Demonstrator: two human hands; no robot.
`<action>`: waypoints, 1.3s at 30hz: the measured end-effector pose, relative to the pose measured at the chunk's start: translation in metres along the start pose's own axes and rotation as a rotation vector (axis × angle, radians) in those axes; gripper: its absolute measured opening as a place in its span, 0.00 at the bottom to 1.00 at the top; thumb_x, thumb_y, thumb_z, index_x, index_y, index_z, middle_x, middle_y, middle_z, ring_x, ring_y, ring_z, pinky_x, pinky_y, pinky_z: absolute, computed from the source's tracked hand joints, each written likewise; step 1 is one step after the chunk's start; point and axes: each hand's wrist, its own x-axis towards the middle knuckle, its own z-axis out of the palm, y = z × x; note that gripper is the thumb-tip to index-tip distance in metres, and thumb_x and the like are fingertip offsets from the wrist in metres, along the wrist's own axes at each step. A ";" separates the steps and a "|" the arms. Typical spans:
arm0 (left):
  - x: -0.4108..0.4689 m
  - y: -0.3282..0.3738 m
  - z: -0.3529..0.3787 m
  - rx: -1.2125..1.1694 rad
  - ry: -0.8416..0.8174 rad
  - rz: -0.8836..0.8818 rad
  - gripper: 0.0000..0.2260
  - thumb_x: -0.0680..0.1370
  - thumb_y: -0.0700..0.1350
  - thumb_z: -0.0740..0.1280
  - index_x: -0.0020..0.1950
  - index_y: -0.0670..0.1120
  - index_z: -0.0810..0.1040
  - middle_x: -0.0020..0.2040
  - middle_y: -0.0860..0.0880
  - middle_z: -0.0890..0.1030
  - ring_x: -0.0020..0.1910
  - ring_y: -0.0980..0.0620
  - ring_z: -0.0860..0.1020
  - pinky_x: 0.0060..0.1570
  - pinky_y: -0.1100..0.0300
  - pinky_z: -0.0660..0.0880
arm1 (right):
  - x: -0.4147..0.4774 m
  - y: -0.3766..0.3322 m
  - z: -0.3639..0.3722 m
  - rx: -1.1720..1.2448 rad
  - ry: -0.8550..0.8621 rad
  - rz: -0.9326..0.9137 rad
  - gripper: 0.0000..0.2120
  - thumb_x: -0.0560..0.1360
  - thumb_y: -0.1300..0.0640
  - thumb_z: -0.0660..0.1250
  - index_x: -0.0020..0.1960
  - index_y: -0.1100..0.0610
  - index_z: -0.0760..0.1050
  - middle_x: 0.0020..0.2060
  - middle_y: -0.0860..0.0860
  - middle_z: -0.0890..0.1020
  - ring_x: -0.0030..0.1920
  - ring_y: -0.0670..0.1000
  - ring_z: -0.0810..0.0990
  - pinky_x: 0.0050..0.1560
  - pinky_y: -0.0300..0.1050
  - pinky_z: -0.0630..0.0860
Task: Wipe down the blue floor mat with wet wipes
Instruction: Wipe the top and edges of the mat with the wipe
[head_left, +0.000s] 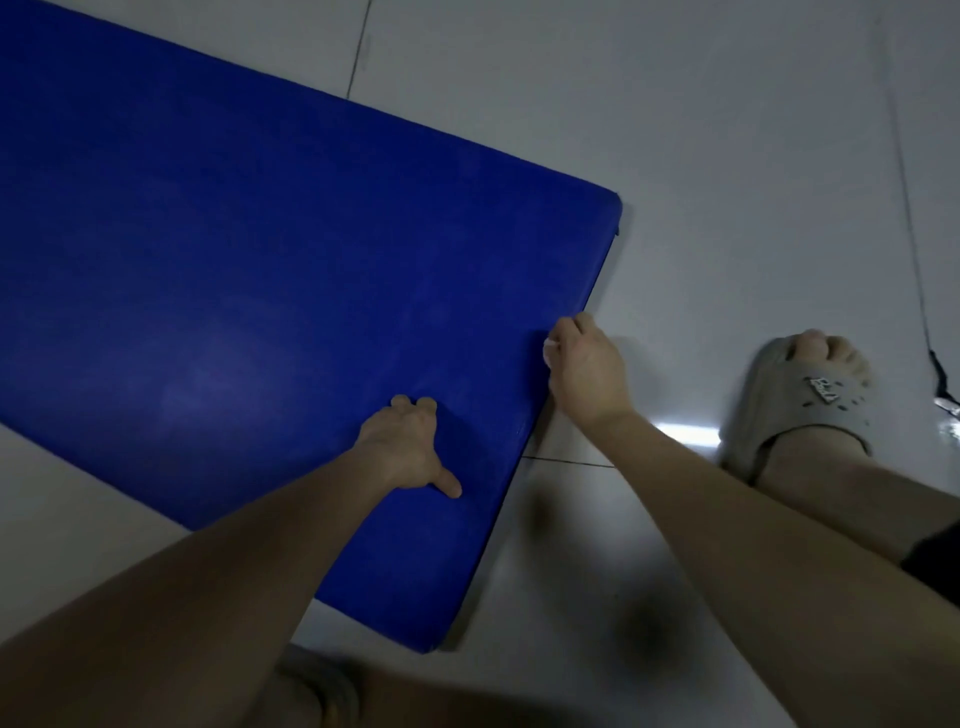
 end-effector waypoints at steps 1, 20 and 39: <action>0.000 0.000 -0.001 0.004 -0.007 0.000 0.50 0.60 0.69 0.80 0.73 0.49 0.64 0.65 0.47 0.68 0.54 0.51 0.72 0.52 0.54 0.78 | 0.001 -0.003 0.001 -0.003 0.008 0.023 0.04 0.80 0.63 0.63 0.47 0.62 0.74 0.45 0.58 0.76 0.37 0.58 0.75 0.37 0.53 0.76; -0.002 0.000 0.000 -0.001 -0.004 0.004 0.48 0.60 0.68 0.80 0.71 0.48 0.64 0.63 0.47 0.69 0.54 0.50 0.72 0.49 0.55 0.76 | -0.005 -0.011 0.009 -0.084 -0.051 -0.209 0.08 0.73 0.61 0.73 0.44 0.60 0.74 0.42 0.56 0.76 0.34 0.57 0.75 0.30 0.47 0.69; -0.007 0.001 -0.004 -0.037 0.006 -0.017 0.49 0.60 0.67 0.80 0.73 0.48 0.63 0.64 0.46 0.68 0.54 0.50 0.71 0.47 0.56 0.74 | -0.117 -0.058 0.020 0.098 -0.195 -0.215 0.03 0.74 0.63 0.69 0.46 0.57 0.78 0.45 0.52 0.74 0.42 0.52 0.74 0.38 0.48 0.75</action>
